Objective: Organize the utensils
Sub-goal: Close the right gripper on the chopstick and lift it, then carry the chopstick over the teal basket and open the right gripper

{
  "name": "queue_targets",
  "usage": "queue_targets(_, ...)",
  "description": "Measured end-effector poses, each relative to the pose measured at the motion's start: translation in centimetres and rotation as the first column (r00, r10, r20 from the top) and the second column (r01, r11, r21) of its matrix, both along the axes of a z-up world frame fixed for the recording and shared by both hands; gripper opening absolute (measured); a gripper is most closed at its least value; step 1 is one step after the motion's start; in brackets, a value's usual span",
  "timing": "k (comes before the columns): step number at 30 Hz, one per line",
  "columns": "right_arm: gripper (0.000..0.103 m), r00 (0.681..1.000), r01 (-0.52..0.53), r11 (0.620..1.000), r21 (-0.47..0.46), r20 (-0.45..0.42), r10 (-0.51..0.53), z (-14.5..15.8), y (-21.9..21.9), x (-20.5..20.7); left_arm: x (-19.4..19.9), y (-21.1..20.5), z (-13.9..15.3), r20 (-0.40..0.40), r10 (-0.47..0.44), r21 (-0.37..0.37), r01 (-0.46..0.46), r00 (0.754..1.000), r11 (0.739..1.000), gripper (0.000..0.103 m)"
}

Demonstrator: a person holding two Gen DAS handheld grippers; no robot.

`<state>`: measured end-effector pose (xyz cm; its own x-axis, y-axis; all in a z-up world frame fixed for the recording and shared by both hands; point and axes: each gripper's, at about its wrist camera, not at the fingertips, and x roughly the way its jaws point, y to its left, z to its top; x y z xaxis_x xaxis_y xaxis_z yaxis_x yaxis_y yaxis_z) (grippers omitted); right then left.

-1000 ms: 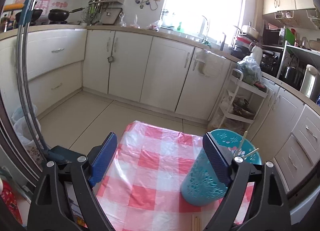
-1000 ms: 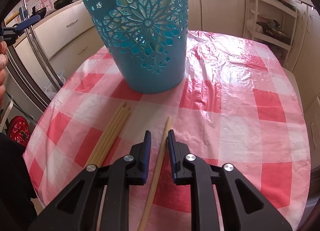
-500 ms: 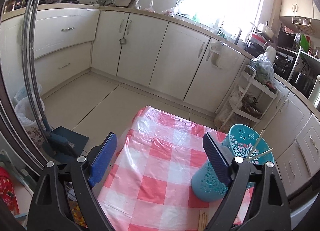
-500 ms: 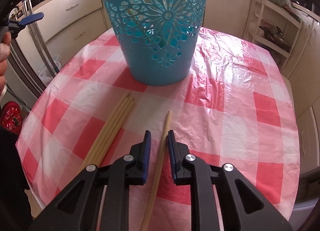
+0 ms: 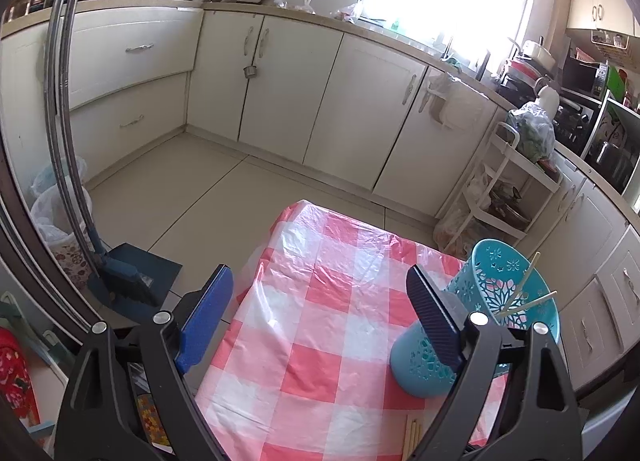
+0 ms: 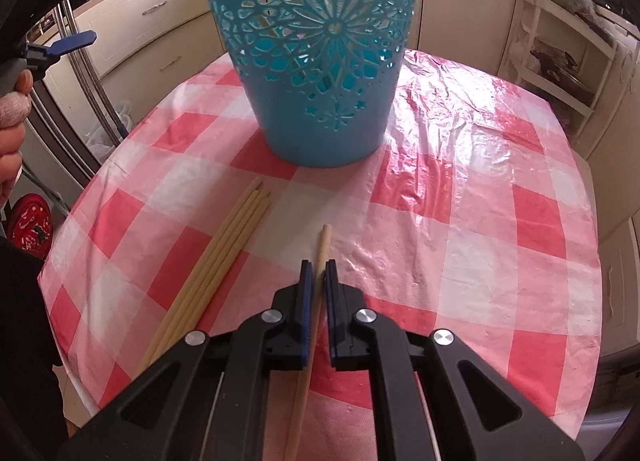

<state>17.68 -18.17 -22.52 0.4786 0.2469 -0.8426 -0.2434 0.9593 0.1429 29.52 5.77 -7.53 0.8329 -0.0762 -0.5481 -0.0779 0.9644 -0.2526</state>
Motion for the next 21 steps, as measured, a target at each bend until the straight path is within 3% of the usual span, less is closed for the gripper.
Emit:
queue_targets(3,0.006,0.999,-0.006,0.997,-0.074,0.049,0.01,0.1,1.1,-0.6,0.0,-0.3,-0.1,-0.002,-0.005,0.011,0.005,1.0,1.0,0.084)
queue_targets(5,0.006,0.999,0.007,0.998,-0.058,0.052,-0.004,0.1,1.0,-0.7,0.1,-0.5,-0.3,-0.006,-0.007,0.018,0.007,1.0,1.0,0.084)
queue_targets(11,0.005,0.998,0.062,0.981,0.181,-0.007,-0.062,1.0,-2.1,-1.0,0.1,-0.7,-0.6,-0.018,-0.006,0.027,0.006,1.0,1.0,0.086)
queue_targets(15,0.006,0.996,0.09,0.938,0.336,-0.003,-0.095,3.5,-4.2,-1.5,0.3,-1.0,-0.8,-0.028,-0.01,0.03,0.011,1.0,0.999,0.087)
queue_targets(21,0.005,0.99,0.077,0.869,0.489,0.069,-0.127,8.6,-5.6,-1.1,0.4,-1.2,-1.1,-0.036,-0.013,0.042,0.015,0.999,0.999,0.087)
